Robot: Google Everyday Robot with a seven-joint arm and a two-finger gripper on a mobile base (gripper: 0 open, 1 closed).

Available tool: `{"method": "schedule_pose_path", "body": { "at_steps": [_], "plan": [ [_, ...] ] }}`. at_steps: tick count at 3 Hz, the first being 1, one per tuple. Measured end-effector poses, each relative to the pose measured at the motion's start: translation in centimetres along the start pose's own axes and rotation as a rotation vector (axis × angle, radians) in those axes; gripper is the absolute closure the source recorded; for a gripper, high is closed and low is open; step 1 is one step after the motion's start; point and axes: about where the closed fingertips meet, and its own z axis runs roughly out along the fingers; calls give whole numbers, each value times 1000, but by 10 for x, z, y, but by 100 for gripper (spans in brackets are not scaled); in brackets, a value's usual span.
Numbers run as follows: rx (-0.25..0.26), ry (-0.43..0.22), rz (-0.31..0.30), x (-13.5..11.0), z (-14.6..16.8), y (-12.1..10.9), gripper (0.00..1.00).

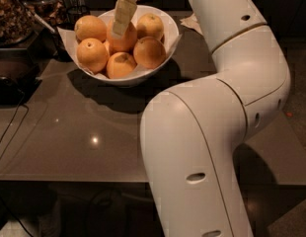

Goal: Pick orange from white bowl

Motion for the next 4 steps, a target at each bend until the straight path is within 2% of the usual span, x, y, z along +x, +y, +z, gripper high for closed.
{"method": "schedule_pose_path", "body": {
  "at_steps": [1, 2, 4],
  "plan": [
    [-7, 5, 21, 2, 6, -2, 32],
    [-14, 10, 28, 1, 12, -3, 28],
    [-30, 21, 49, -2, 21, -2, 28]
  ]
}}
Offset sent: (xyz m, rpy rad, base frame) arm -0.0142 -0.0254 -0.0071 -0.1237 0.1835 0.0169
